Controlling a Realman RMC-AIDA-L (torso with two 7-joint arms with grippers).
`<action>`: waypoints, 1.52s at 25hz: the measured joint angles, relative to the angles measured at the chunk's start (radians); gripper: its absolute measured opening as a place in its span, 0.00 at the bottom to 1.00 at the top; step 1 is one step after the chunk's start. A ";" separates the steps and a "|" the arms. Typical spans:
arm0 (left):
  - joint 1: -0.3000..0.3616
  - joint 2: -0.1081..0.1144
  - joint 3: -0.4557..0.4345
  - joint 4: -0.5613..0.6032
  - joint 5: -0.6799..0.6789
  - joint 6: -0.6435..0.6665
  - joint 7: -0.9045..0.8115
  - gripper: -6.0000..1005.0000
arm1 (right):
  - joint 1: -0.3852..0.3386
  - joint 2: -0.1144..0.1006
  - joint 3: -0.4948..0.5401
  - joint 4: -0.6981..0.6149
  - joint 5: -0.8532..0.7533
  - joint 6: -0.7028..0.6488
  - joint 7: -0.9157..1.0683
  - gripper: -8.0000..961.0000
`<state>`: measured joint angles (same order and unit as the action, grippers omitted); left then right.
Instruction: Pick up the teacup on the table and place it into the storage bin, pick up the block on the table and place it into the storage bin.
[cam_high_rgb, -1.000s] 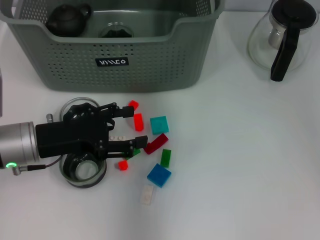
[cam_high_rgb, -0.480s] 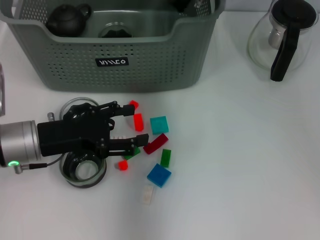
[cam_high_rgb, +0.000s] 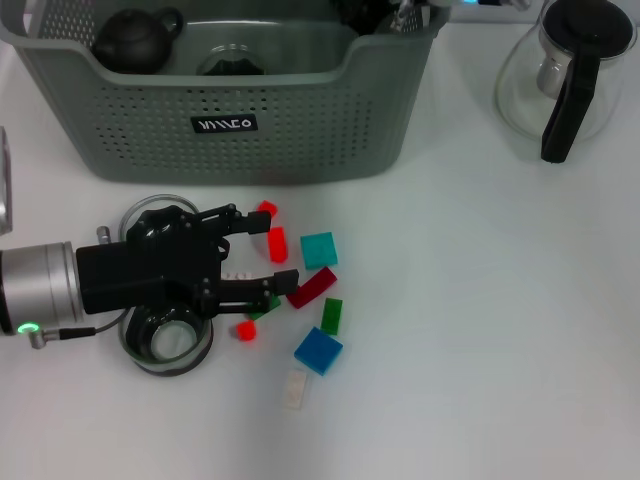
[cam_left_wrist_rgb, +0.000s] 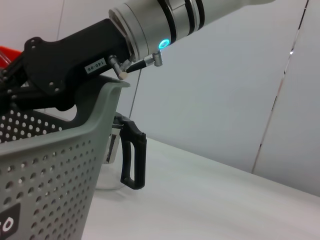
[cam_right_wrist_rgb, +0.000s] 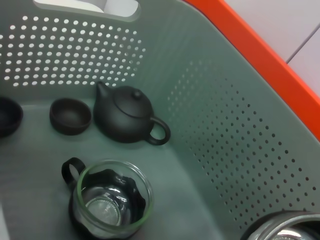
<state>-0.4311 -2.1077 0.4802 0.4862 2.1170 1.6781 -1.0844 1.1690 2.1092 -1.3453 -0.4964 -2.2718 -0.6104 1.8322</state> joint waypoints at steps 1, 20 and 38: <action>0.000 0.000 0.000 0.000 0.001 0.000 0.000 0.85 | -0.001 0.000 0.000 -0.002 0.000 -0.002 0.001 0.06; 0.010 0.003 -0.002 0.000 -0.001 0.006 0.000 0.85 | -0.060 -0.007 -0.002 -0.235 -0.105 -0.120 0.138 0.45; 0.015 0.056 -0.043 0.015 0.001 0.063 -0.022 0.85 | -0.602 -0.012 0.061 -1.073 0.361 -0.743 0.080 0.79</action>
<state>-0.4158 -2.0519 0.4371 0.5017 2.1181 1.7412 -1.1066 0.5666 2.0971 -1.2846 -1.5693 -1.9105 -1.3533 1.9120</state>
